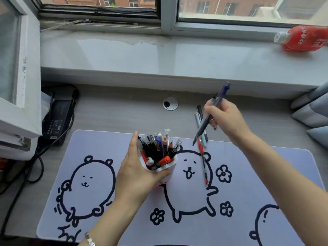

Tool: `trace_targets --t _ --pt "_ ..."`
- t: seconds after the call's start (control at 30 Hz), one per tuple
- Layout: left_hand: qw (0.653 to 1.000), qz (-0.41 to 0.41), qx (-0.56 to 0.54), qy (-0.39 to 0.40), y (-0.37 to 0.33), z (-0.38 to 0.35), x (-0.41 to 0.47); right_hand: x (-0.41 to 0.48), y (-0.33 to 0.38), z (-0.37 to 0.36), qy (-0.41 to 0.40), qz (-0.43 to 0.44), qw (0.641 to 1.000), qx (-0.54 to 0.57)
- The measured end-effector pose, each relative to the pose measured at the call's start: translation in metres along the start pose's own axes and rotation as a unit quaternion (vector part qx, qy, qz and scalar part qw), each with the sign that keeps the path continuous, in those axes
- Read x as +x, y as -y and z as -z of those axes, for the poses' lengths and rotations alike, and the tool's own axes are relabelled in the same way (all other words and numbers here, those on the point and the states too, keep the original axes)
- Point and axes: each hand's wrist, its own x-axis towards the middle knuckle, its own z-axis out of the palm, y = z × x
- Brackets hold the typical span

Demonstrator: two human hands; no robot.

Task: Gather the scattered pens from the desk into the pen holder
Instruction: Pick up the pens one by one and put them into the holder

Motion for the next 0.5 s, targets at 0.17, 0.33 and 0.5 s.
trace_targets --t 0.17,0.33,0.5 --pt "0.999 -0.015 0.025 0.014 -0.013 -0.009 -0.003 -0.074 0.032 0.031 0.005 0.100 0.986 0.133" --pt "0.994 -0.059 0.093 0.028 -0.021 -0.021 -0.014 -0.106 0.022 0.004 -0.003 0.140 0.990 0.009" --pt "0.983 -0.108 0.140 0.043 -0.021 -0.030 -0.022 -0.117 -0.002 -0.025 0.035 0.163 0.979 -0.113"
